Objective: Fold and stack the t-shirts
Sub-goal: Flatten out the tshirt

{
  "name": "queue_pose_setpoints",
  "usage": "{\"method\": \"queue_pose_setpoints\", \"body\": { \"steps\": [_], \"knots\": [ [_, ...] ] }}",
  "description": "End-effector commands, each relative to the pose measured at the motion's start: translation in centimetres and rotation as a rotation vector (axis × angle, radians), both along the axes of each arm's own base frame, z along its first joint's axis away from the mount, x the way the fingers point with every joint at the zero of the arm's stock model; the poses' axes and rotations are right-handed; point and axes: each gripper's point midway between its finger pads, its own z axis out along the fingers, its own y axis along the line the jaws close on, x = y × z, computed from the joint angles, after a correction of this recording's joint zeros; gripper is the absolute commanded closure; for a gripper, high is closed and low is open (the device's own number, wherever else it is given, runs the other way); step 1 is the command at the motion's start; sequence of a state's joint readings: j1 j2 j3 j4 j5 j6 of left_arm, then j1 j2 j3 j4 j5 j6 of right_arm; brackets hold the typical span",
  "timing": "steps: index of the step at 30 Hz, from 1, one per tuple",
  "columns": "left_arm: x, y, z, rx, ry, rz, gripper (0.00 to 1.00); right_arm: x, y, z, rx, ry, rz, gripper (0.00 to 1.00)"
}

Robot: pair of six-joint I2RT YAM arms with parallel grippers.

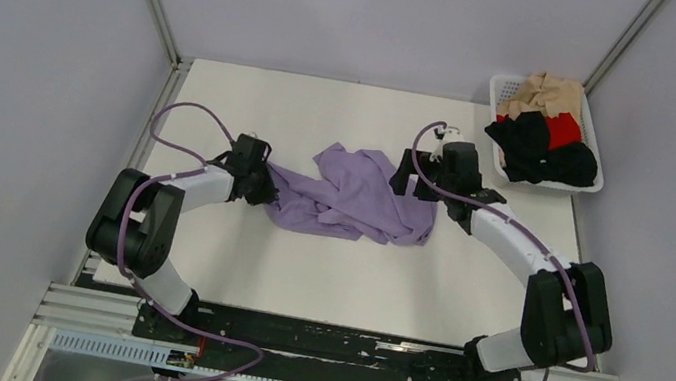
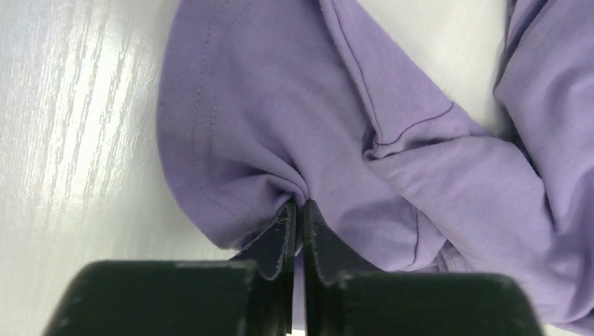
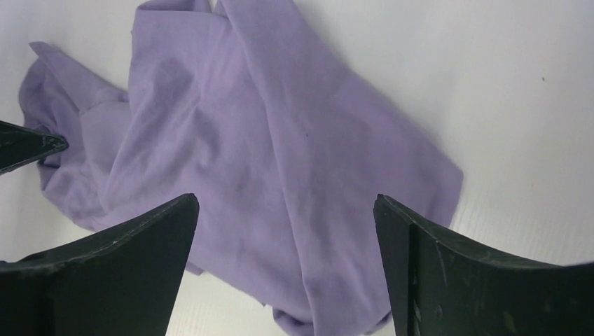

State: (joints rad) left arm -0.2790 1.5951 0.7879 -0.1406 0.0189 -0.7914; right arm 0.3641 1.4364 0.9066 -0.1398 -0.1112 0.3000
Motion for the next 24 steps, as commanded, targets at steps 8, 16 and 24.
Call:
{"method": "queue_pose_setpoints", "body": {
  "steps": [8, 16, 24],
  "knots": [
    [-1.9, 2.6, -1.5, 0.148, 0.085, 0.031, 1.0, 12.3, 7.6, -3.2, -0.324, -0.112, 0.256, 0.16],
    [-1.9, 2.3, -1.0, 0.119, 0.065, 0.039, 1.0, 14.9, 9.5, -7.5, -0.382, -0.035, 0.339, 0.27],
    [-1.4, 2.9, -0.1, 0.133, 0.019, 0.081, 1.0, 17.1, 8.5, -4.7, -0.373, -0.109, 0.172, 0.94]
  ]
}}
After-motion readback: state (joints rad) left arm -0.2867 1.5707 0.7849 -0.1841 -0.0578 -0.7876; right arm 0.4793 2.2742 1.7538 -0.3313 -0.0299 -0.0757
